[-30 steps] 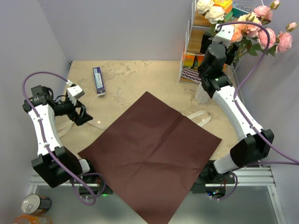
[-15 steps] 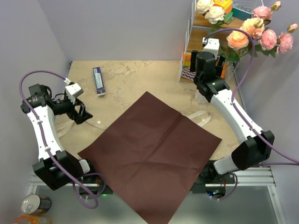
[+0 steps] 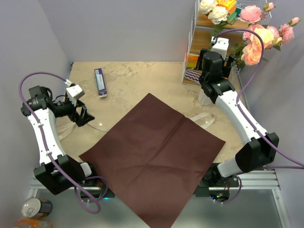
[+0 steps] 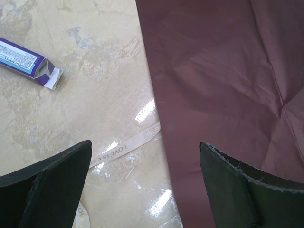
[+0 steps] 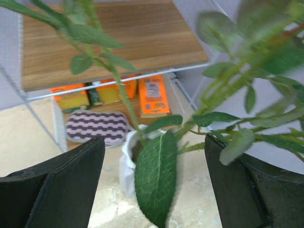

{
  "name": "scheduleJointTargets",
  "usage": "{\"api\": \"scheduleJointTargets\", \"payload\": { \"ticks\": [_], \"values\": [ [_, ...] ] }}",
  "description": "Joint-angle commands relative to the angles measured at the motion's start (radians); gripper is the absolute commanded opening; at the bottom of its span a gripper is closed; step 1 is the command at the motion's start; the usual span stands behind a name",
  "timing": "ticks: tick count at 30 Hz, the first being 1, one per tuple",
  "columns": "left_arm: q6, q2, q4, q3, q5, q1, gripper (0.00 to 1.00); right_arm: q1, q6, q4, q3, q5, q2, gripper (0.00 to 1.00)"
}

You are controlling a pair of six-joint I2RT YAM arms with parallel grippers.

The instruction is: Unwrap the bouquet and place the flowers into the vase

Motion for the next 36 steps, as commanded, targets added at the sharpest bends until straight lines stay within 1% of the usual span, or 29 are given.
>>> {"api": "scheduleJointTargets", "payload": {
  "ticks": [1,2,3,4,7,8,10,14,15,16,18,22,23,24,26,27,29,30,32,33,36],
  "values": [
    [0.003,0.012,-0.009,0.011,0.043,0.009,0.99,0.052,-0.029,0.102,-0.031,-0.169,0.011,0.87],
    [0.000,0.015,-0.010,0.009,0.046,0.009,0.99,0.072,-0.083,0.114,-0.040,-0.191,0.031,0.88],
    [0.000,0.019,-0.010,0.009,0.053,0.009,0.99,0.100,-0.087,0.096,-0.033,-0.217,0.042,0.88],
    [-0.002,0.020,-0.010,0.008,0.054,0.009,0.99,0.106,-0.087,0.074,-0.022,-0.305,0.057,0.88],
    [-0.007,0.020,-0.010,0.008,0.056,0.009,0.99,0.123,-0.069,0.033,-0.014,-0.400,0.074,0.86],
    [-0.008,0.019,-0.010,0.008,0.057,0.009,0.99,0.127,-0.067,0.030,-0.028,-0.480,0.070,0.86],
    [-0.008,0.015,-0.010,0.006,0.056,0.009,0.99,0.159,-0.078,0.034,-0.048,-0.519,0.044,0.87],
    [-0.022,0.017,-0.009,0.008,0.066,0.009,0.99,0.238,-0.130,0.042,-0.119,-0.481,0.004,0.92],
    [-0.023,0.017,-0.010,0.009,0.076,0.009,0.99,0.267,-0.132,0.036,-0.128,-0.445,-0.004,0.93],
    [-0.033,0.019,-0.009,0.009,0.079,0.009,1.00,0.282,-0.132,0.031,-0.135,-0.432,-0.016,0.99],
    [-0.039,0.022,-0.009,0.009,0.085,0.009,0.99,0.322,-0.109,0.019,-0.163,-0.402,-0.062,0.99],
    [-0.072,0.029,0.004,0.000,0.080,0.009,1.00,0.356,0.017,-0.056,-0.208,-0.400,-0.165,0.99],
    [-0.094,0.029,0.019,-0.015,0.076,0.009,0.99,0.356,0.089,-0.103,-0.224,-0.398,-0.201,0.99],
    [-0.147,0.025,0.068,-0.026,0.063,0.009,1.00,0.357,0.126,-0.130,-0.234,-0.394,-0.214,0.99],
    [-0.201,0.009,0.121,-0.063,0.048,0.008,0.99,0.361,0.212,-0.212,-0.260,-0.391,-0.237,0.99],
    [-0.247,0.003,0.172,-0.075,0.036,0.008,1.00,0.358,0.236,-0.233,-0.273,-0.400,-0.242,0.99],
    [-0.298,-0.015,0.223,-0.106,0.022,0.006,1.00,0.361,0.301,-0.266,-0.321,-0.418,-0.252,0.99],
    [-0.356,-0.021,0.276,-0.115,0.005,0.002,1.00,0.364,0.310,-0.260,-0.344,-0.421,-0.277,0.99],
    [-0.408,-0.043,0.350,-0.136,-0.028,-0.007,0.99,0.368,0.325,-0.221,-0.420,-0.449,-0.315,0.99],
    [-0.448,-0.050,0.369,-0.143,-0.041,-0.012,1.00,0.368,0.324,-0.205,-0.442,-0.463,-0.358,0.99],
    [-0.502,-0.078,0.422,-0.164,-0.084,-0.035,0.99,0.367,0.307,-0.156,-0.511,-0.509,-0.442,0.99]
  ]
}}
